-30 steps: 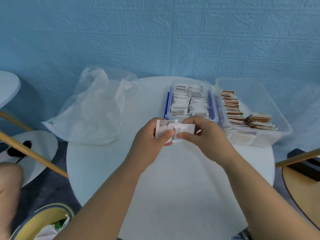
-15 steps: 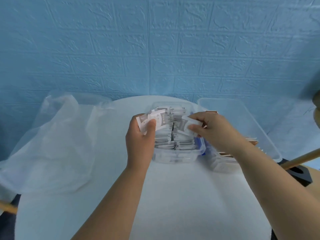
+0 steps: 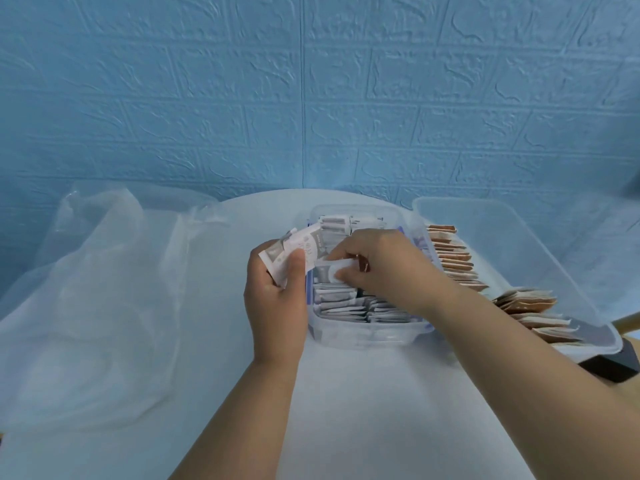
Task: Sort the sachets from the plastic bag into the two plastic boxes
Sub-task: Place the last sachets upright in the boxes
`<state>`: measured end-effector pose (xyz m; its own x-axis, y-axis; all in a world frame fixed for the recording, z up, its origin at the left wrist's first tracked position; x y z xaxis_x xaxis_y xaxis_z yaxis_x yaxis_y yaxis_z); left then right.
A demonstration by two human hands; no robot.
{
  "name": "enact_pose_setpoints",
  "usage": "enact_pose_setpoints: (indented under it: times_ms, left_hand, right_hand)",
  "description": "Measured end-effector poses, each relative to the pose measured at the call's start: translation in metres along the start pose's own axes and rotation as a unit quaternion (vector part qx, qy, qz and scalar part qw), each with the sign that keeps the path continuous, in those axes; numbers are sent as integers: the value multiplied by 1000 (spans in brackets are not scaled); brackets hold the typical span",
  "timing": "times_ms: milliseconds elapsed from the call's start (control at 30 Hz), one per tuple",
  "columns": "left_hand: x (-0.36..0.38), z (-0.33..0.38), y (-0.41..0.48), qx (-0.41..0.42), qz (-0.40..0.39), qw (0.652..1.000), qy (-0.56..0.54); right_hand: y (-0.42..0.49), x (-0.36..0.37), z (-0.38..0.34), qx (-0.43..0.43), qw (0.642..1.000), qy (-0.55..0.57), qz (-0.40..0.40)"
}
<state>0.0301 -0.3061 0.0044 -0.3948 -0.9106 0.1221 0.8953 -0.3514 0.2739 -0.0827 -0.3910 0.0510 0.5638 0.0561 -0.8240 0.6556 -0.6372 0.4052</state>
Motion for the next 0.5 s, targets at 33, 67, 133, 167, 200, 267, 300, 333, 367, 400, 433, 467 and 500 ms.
enact_pose_setpoints:
  times_ms: [33, 67, 133, 167, 200, 267, 300, 333, 367, 400, 433, 467, 500]
  left_hand:
    - [0, -1, 1, -2, 0, 1000, -3]
    - [0, -2, 2, -4, 0, 1000, -3]
    - [1, -4, 3, -6, 0, 1000, -4]
    - [2, -5, 3, -6, -1, 1000, -5]
    - [3, -5, 4, -6, -3, 1000, -5]
    - [4, -5, 5, -6, -9, 1000, -4]
    - [5, -5, 6, -7, -11, 1000, -3]
    - [5, -4, 6, -6, -11, 1000, -4]
    - [4, -3, 6, -6, -11, 1000, -5]
    - [4, -3, 6, -7, -11, 1000, -6]
    - [5, -3, 5, -8, -11, 1000, -7]
    - [5, -3, 5, -9, -11, 1000, -7]
    - [5, -2, 5, -10, -12, 1000, -7]
  right_hand:
    - [0, 5, 0, -3, 1000, -9, -8]
    - [1, 7, 0, -4, 1000, -17, -11]
    - [0, 9, 1, -10, 1000, -18, -6]
    - [0, 7, 2, -10, 1000, -13, -4]
    - [0, 6, 4, -4, 1000, -11, -5]
    - [0, 2, 11, 24, 1000, -14, -8]
    - [1, 2, 15, 39, 999, -13, -11]
    - [1, 2, 16, 48, 999, -12, -15]
    - [1, 4, 17, 53, 998, -14, -22]
    - [2, 7, 16, 55, 998, -17, -29]
    - [3, 10, 16, 57, 998, -20, -35]
    - [4, 13, 14, 59, 997, -20, -40]
    - [5, 16, 13, 61, 997, -18, -44]
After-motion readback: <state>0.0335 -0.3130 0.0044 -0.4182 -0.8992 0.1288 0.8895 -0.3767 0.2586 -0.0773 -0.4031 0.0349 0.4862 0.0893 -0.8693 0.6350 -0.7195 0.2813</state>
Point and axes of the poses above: each hand's wrist, its own y-axis towards the middle knuckle, its own x-axis out of the palm, z = x × y, the point moved 9 cm from there along y, towards the middle knuckle, and after that the axes turned 13 degrees about z, right-handed, at the moved point
